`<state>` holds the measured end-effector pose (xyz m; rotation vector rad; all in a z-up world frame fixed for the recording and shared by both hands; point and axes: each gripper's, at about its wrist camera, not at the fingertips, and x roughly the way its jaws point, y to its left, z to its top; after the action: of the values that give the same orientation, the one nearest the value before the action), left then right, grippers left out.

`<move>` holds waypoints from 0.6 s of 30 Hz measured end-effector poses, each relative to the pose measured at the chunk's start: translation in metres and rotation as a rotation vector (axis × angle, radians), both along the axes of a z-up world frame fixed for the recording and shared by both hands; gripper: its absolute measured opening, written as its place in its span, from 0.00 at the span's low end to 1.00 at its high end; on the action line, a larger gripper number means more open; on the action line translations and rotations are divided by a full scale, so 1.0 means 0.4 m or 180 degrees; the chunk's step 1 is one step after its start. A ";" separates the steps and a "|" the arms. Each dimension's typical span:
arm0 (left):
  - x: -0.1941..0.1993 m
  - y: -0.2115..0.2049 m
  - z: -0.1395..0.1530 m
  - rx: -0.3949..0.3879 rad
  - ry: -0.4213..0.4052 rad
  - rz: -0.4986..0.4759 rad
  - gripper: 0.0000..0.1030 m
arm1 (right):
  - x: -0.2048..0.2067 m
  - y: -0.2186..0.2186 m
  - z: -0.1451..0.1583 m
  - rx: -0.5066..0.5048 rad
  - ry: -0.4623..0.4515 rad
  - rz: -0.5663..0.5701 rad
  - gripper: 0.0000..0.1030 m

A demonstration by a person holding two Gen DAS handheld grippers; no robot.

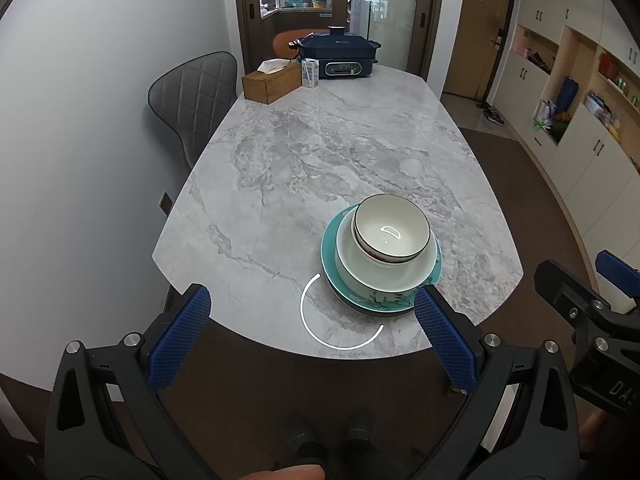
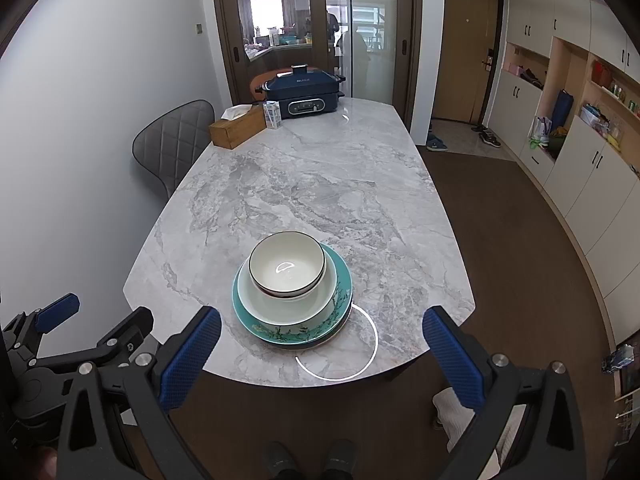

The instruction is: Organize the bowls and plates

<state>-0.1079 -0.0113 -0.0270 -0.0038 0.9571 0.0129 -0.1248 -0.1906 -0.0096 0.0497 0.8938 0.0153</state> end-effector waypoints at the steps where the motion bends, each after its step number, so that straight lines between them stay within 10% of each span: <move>1: 0.001 0.000 0.000 0.0001 0.0001 0.0002 0.99 | -0.004 0.005 -0.001 -0.0003 -0.0006 -0.0016 1.00; 18: 0.005 0.002 -0.004 -0.0010 -0.0003 0.0013 0.99 | -0.004 0.010 0.000 -0.0012 -0.0001 -0.0022 1.00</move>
<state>-0.1059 -0.0106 -0.0285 -0.0086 0.9563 0.0153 -0.1263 -0.1868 -0.0094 0.0494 0.8932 0.0073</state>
